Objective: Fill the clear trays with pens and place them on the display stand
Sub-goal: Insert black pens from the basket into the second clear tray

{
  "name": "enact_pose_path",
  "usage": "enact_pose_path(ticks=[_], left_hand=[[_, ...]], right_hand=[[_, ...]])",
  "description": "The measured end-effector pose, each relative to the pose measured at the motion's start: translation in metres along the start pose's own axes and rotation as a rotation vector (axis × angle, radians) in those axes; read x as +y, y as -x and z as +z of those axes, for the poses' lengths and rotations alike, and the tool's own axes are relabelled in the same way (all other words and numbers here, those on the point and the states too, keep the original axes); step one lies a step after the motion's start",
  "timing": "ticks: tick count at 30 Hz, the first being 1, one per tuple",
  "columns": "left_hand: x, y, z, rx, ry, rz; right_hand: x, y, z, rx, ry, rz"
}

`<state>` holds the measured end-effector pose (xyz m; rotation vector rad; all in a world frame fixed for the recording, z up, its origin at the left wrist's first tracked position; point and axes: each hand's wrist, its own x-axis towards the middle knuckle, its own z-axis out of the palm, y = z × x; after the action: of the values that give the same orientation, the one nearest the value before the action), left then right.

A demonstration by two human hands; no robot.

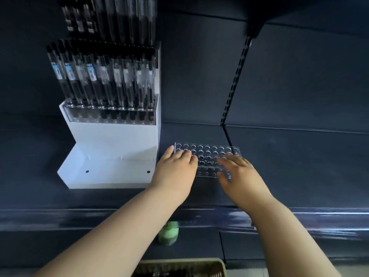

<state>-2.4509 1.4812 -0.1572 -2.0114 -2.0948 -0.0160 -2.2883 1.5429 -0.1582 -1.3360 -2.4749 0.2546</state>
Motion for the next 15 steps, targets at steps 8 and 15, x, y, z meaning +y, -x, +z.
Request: enact_pose_path(ticks=[8,15], left_hand=[[0.001,0.045,-0.028,-0.029,-0.022,0.017],[0.001,0.068,-0.04,-0.046,0.025,0.069]], right_hand=[[-0.017,0.035,-0.021,-0.084,-0.019,-0.046],[-0.02,0.054,-0.025,-0.101,-0.001,-0.076]])
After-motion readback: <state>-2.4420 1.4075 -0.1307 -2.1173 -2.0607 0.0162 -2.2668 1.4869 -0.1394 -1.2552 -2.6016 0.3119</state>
